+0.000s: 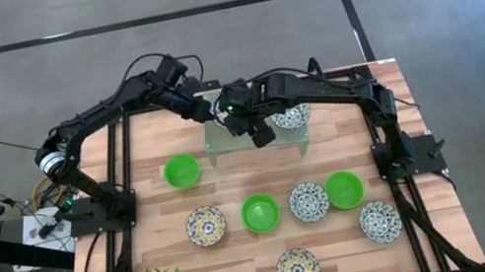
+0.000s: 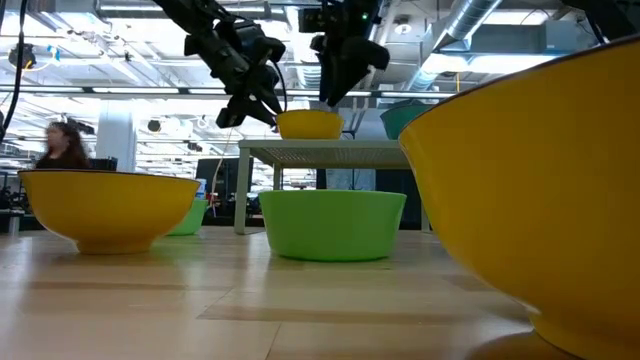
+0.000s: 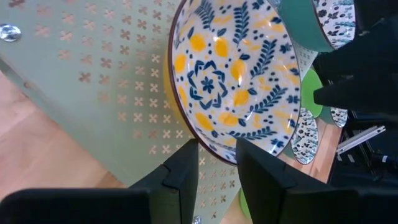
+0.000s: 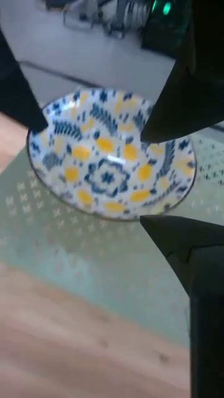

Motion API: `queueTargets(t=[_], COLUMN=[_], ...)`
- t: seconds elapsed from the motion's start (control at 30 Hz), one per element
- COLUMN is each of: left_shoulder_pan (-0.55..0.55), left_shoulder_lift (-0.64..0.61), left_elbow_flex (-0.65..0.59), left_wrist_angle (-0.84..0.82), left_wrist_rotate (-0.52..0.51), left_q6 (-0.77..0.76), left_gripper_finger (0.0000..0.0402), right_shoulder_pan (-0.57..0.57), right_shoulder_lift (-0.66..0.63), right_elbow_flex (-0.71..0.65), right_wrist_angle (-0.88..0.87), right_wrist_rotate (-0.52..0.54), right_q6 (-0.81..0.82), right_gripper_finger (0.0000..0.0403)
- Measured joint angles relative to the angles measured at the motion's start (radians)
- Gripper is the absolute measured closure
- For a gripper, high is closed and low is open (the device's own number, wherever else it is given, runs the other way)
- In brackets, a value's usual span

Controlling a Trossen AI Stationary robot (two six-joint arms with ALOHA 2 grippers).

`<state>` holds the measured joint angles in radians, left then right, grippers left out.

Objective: Pick & Place Mini bowls
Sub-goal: Put the top left yellow bowl on the shelf

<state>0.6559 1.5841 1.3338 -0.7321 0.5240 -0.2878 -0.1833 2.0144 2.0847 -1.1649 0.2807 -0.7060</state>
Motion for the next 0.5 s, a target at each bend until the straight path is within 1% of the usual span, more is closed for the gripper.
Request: queueTargets(t=[0.13,0.17,0.5], left_shoulder_pan=[-0.009,-0.011,-0.019], left_shoulder_lift=[0.0,0.0,0.0], left_elbow_flex=[0.0,0.0,0.0], left_wrist_angle=[0.003,0.004,0.008], left_wrist_rotate=[0.0,0.0,0.001], left_q6=[0.0,0.0,-0.004], left_gripper_finger=[0.0293,0.0293,0.0293], right_shoulder_pan=[-0.015,-0.02,-0.073], right_shoulder_lift=[0.0,0.0,0.002], right_elbow_flex=[0.0,-0.005,-0.027], right_wrist_angle=[-0.036,-0.033,-0.024], right_wrist_rotate=[-0.1,-0.109,-0.13], right_q6=[0.057,0.073,0.086], right_gripper_finger=[0.0219,0.0222,0.0269])
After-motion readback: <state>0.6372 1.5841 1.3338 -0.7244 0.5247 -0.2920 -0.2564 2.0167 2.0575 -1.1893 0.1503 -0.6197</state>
